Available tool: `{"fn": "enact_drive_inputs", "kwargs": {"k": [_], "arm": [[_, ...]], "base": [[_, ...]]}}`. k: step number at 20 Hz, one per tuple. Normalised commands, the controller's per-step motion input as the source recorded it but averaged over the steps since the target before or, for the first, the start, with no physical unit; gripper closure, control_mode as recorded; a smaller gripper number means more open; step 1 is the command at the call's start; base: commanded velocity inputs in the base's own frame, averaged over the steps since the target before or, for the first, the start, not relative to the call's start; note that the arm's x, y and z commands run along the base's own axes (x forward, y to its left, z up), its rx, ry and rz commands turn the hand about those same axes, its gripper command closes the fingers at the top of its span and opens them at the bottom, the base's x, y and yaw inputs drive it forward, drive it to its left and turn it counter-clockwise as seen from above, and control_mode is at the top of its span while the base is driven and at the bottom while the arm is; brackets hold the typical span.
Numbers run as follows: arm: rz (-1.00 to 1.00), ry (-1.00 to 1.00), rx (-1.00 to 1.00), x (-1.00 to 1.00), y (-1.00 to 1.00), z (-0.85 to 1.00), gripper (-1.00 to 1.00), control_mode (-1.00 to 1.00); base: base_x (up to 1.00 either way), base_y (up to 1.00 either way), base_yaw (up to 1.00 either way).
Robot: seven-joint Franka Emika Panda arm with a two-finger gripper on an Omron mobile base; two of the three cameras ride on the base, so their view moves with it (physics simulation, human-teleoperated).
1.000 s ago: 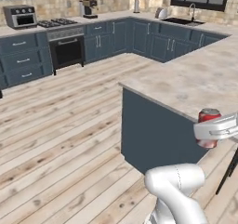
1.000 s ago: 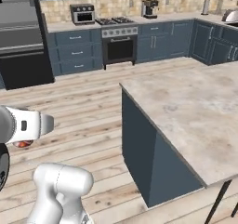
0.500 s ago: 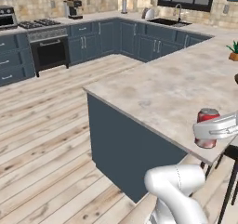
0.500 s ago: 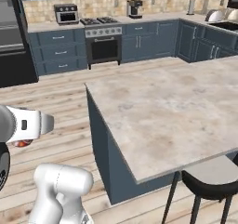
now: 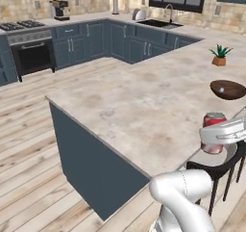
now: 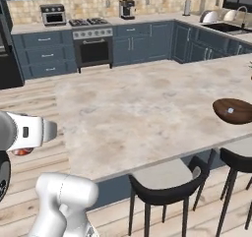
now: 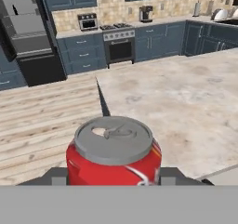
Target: Open the fridge, grab two sodas, and place both sodas inside the bowl with ice on the dining counter.
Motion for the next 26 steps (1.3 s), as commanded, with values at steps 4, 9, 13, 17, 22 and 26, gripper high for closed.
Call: {"fn": "enact_drive_inputs", "kwargs": {"k": [4, 9, 13, 17, 22, 26], "arm": [[0.00, 0.00, 0.00, 0.00, 0.00, 0.00, 1.00, 1.00], [0.00, 0.00, 0.00, 0.00, 0.00, 0.00, 1.00, 1.00], [0.00, 0.00, 0.00, 0.00, 0.00, 0.00, 1.00, 1.00], [0.00, 0.00, 0.00, 0.00, 0.00, 0.00, 1.00, 1.00], [0.00, 0.00, 0.00, 0.00, 0.00, 0.00, 1.00, 1.00], [0.00, 0.00, 0.00, 0.00, 0.00, 0.00, 1.00, 1.00]], "base": [[0.03, -1.00, 0.00], [0.12, -1.00, 0.02], [0.12, -1.00, 0.04], [-0.29, -1.00, 0.05], [-0.08, -1.00, 0.10], [0.14, -1.00, 0.17]]}}
